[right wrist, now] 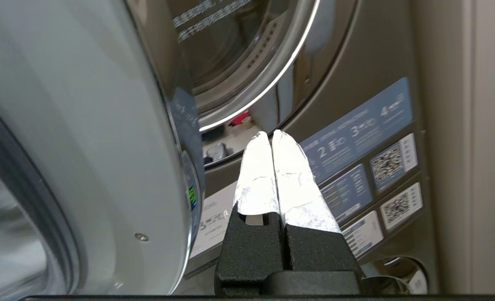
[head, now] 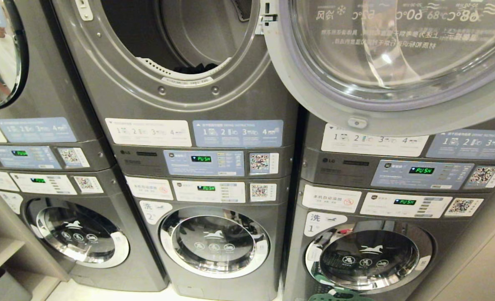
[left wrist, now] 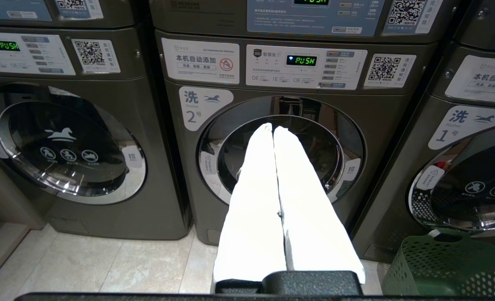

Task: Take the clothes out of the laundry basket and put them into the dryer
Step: Close the dryer

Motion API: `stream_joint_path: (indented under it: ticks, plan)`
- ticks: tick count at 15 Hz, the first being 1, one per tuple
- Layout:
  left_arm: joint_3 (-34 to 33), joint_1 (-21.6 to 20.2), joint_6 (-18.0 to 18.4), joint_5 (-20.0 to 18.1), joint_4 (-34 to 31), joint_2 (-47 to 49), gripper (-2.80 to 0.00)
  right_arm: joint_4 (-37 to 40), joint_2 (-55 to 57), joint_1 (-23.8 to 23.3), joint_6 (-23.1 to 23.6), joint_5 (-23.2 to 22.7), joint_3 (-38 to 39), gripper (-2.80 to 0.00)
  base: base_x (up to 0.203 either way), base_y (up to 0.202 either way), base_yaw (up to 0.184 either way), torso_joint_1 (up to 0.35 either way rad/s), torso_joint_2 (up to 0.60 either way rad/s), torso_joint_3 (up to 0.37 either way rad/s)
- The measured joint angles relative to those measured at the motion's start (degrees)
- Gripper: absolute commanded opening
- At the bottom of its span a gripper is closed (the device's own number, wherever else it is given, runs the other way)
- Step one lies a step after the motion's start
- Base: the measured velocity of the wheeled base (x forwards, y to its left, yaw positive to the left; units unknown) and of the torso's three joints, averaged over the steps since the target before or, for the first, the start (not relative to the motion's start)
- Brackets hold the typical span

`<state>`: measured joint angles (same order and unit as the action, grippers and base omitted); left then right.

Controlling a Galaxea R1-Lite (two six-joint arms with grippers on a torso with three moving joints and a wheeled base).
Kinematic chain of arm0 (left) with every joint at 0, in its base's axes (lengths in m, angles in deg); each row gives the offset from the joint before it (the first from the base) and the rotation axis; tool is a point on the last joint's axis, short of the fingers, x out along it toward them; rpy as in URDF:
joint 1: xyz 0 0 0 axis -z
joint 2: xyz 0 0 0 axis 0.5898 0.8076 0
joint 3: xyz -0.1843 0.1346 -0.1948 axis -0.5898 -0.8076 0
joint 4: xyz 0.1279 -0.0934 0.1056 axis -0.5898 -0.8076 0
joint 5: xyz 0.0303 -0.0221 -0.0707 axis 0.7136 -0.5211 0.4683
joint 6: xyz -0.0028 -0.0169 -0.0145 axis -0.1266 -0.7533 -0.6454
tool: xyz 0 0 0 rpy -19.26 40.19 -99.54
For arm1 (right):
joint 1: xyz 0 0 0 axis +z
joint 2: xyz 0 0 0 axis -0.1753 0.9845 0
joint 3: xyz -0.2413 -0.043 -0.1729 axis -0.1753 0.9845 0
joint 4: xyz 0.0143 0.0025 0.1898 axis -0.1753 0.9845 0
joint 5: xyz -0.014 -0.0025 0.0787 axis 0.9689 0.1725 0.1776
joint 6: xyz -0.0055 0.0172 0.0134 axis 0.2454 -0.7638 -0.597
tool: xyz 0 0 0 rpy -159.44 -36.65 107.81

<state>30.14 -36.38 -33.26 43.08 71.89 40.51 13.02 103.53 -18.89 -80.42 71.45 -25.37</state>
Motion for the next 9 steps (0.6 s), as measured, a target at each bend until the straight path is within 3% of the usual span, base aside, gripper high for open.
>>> stream_joint_path:
  ticks: [5, 9]
  plan:
    - [0.00, 0.00, 0.02, 0.00, 0.00, 0.00, -2.80, -3.10, 0.20, 0.00, -0.15, -6.16, 1.15, -2.80, 0.000, 0.000, 0.000, 0.000, 0.00, 0.000]
    - [0.00, 0.00, 0.00, 0.00, 0.00, 0.00, -2.80, -4.56, -0.11, 0.04, -0.12, -7.94, 2.48, -2.80, 0.000, 0.000, 0.000, 0.000, 0.00, 0.000]
